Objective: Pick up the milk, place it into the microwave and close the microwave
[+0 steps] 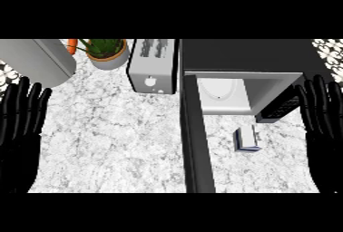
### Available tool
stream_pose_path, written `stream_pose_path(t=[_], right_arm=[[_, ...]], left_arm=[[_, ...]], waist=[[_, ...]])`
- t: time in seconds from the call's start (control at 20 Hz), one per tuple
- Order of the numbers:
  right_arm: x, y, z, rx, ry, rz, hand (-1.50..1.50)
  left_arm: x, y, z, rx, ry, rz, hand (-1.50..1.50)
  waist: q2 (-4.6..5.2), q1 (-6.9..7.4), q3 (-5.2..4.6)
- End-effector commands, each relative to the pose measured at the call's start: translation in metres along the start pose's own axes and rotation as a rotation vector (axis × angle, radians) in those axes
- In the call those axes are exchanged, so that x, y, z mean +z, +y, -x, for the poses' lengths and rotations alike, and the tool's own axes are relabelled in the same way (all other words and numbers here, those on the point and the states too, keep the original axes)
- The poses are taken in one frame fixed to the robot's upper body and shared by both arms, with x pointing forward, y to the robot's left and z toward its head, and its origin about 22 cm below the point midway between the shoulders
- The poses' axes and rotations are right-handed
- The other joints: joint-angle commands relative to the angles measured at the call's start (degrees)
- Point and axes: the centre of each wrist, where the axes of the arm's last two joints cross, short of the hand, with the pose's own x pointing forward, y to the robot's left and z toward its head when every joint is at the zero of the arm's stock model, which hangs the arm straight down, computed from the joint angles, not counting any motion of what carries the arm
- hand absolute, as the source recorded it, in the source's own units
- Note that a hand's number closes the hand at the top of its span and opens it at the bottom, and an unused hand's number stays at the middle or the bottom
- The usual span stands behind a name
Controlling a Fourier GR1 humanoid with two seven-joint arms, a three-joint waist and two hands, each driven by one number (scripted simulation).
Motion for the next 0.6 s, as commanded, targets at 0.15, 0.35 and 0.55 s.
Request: stream_pose_path(t=[0.15, 0.35, 0.55], right_arm=[[0.012, -0.008, -0.016, 0.127, 0.022, 0.101, -1.5], [0.026, 0.005, 0.005, 0.062, 0.198, 0.127, -1.5], [0.05, 0.002, -0.01, 0.071, 0.193, 0.124, -1.5]], left_arm=[[0.01, -0.02, -0.008, 0.007, 0.007, -0.017, -1.5], [0.033, -0.034, 0.003, 0.268, 0.13, -0.088, -1.5], [0.052, -0.053, 0.006, 0.275, 0.139, -0.104, -1.5]], waist=[[1.2, -0.37, 1.07], [1.24, -0.02, 0.98], [1.2, -0.36, 1.06]])
